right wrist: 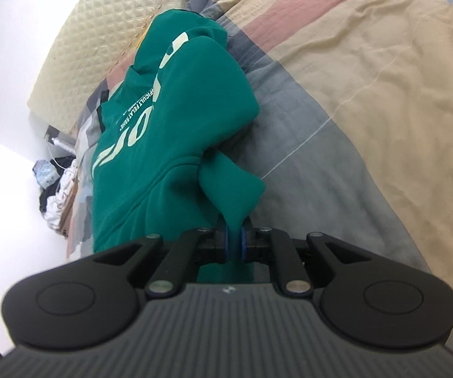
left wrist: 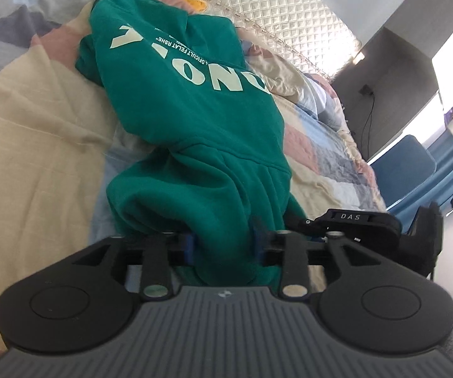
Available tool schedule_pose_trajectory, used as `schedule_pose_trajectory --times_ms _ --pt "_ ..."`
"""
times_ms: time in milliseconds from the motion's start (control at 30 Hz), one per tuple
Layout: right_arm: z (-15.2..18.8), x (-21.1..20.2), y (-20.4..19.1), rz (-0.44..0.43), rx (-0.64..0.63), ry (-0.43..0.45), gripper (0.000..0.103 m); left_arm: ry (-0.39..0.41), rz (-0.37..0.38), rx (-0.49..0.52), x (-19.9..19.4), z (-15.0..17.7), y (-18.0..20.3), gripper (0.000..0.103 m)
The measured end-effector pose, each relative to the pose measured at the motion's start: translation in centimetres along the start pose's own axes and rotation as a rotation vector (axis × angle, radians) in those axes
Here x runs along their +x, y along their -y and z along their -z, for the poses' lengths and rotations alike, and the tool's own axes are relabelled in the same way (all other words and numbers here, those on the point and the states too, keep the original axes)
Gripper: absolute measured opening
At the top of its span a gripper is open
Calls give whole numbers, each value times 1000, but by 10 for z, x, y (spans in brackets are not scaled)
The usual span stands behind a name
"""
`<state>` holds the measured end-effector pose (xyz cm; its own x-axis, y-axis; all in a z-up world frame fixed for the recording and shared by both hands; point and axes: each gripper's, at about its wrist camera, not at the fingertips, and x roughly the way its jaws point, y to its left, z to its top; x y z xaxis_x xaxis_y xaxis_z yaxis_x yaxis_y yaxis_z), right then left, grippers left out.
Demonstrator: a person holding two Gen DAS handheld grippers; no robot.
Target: Fold large clothes
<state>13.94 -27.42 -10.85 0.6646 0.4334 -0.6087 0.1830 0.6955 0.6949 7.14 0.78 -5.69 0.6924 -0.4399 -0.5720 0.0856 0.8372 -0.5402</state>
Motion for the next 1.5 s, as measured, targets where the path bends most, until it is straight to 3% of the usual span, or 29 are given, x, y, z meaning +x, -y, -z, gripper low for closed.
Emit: schedule_pose_trajectory --times_ms 33,100,267,367,533,767,933,1000,1067,1167,1400,1500 --pt "5 -1 8 1 19 1 29 11 -1 -5 -1 0 -2 60" --pt "3 -5 14 -1 56 12 51 29 -1 -16 -9 -2 -3 64" --pt "-5 -11 19 -63 88 45 55 55 30 -84 -32 -11 -10 70" --pt "-15 -15 16 -91 77 64 55 116 26 -106 -52 -13 -16 76" --pt "-40 -6 7 -112 54 61 55 128 40 -191 -58 -35 -29 76" --pt "-73 24 -7 -115 98 57 55 105 -59 -187 12 -102 -37 76" --pt "-97 52 -14 -110 45 40 57 111 -63 -282 72 -130 -65 76" --pt "-101 61 -8 -128 57 34 74 139 -85 -272 88 -136 -73 76" --pt "-104 71 4 -178 125 25 83 155 -74 -290 102 -139 -84 76" --pt "-106 87 21 -267 265 1 84 170 -34 -314 118 -139 -101 75" --pt "-110 132 22 -349 250 -34 82 164 38 -345 154 -143 -128 74" --pt "-114 129 27 -244 244 26 81 164 13 -349 158 -142 -134 74"
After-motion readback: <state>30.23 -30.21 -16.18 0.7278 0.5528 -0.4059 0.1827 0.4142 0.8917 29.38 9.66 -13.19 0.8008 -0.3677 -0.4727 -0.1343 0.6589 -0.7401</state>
